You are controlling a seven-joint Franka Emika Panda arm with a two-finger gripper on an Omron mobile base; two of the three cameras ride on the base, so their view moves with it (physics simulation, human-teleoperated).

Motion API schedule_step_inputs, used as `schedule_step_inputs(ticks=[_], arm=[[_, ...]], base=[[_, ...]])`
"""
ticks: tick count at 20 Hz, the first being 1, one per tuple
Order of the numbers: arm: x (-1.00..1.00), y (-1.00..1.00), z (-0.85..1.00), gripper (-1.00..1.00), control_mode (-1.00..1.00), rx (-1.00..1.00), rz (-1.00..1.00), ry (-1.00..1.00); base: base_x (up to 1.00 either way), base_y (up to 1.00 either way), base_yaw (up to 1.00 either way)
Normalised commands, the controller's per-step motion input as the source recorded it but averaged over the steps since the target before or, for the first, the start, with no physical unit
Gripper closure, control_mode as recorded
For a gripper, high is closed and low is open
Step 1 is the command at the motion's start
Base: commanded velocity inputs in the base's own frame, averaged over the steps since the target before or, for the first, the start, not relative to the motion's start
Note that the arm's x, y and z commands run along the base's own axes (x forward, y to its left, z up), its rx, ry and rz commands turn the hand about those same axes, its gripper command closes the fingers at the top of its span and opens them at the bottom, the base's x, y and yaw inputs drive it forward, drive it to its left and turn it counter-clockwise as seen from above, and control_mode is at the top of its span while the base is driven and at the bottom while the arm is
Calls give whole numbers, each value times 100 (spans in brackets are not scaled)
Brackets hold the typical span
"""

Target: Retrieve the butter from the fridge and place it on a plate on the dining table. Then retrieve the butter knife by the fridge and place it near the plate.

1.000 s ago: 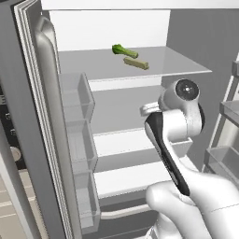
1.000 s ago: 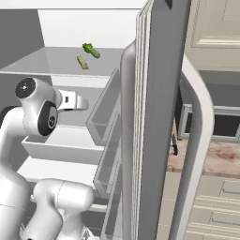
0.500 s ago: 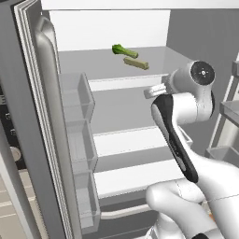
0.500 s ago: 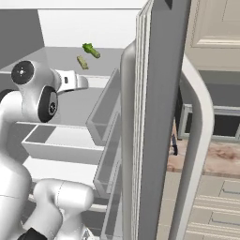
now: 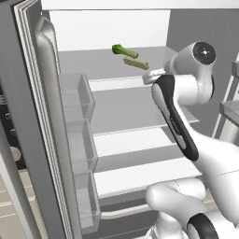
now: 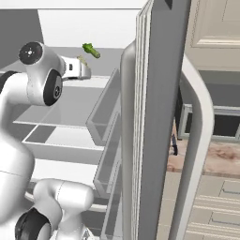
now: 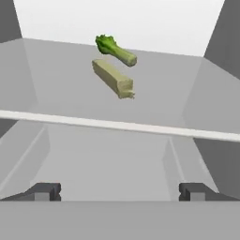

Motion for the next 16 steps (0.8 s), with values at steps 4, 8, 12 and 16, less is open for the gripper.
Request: schedule_step_inputs(ticks=[4,8,12,16], arm=[[11,0,18,-100,-100,10,0,-16],[23,0,11,-100,-100,11,0,-17],[34,0,23,-100,-100,6,0,-5],[37,0,14,-100,-100,0,0,16]], base=[[0,0,0],[0,0,0],[0,0,0],[0,0,0]])
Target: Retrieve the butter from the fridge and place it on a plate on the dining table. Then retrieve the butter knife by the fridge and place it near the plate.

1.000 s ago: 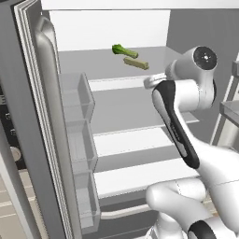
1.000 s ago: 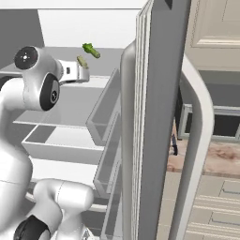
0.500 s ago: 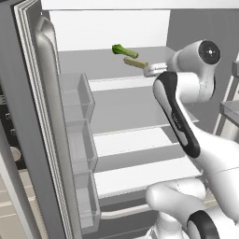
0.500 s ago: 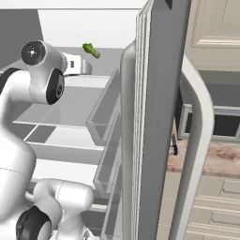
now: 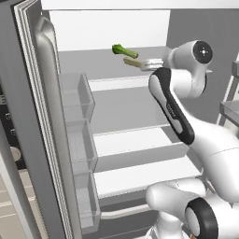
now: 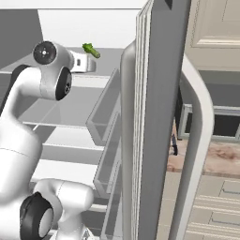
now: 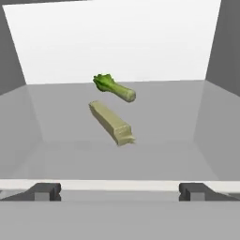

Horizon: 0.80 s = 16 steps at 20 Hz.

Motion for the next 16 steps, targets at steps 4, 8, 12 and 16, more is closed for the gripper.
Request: schedule_step_inputs(ticks=[4,8,12,16], arm=[[40,-1,4,-100,-100,0,3,17],[62,0,0,-100,-100,0,14,3],[47,0,-4,-100,-100,-2,16,-1],[39,0,-10,-100,-100,-9,14,0]], base=[[0,0,0],[0,0,0],[0,0,0],[0,0,0]])
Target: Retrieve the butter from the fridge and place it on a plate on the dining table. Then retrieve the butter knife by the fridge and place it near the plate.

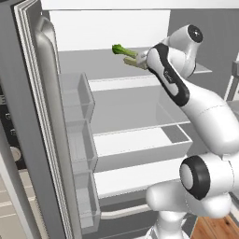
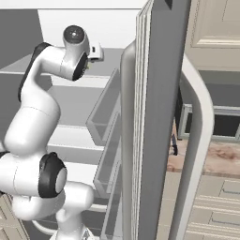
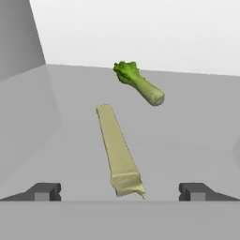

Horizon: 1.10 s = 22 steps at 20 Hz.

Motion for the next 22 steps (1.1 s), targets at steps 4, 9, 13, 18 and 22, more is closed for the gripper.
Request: schedule_step_inputs(ticks=[4,9,13,18,22], arm=[[31,0,0,-100,-100,-16,5,3],[20,8,-1,-100,-100,-11,0,14],[18,19,-9,-100,-100,-3,0,9],[17,8,-1,-100,-100,-3,0,1],[18,1,-7,-100,-100,-2,0,0]], base=[[0,0,0],[0,0,0],[0,0,0],[0,0,0],[0,0,0]])
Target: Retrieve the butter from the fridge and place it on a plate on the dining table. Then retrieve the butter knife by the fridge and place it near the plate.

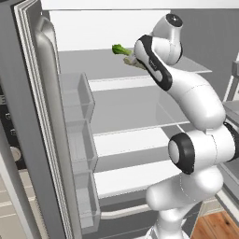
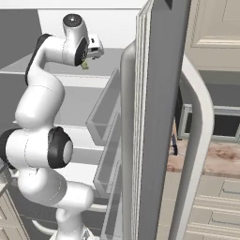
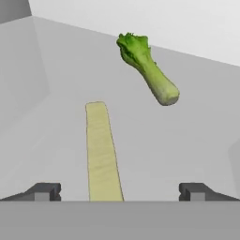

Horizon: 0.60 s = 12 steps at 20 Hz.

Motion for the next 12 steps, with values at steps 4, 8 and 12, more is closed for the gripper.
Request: schedule_step_inputs(ticks=[4,8,12], arm=[[15,10,-11,-100,-100,-2,0,3],[18,13,-10,-100,-100,-3,0,6],[19,12,-1,-100,-100,-3,0,9]], base=[[0,0,0],[0,0,0],[0,0,0]])
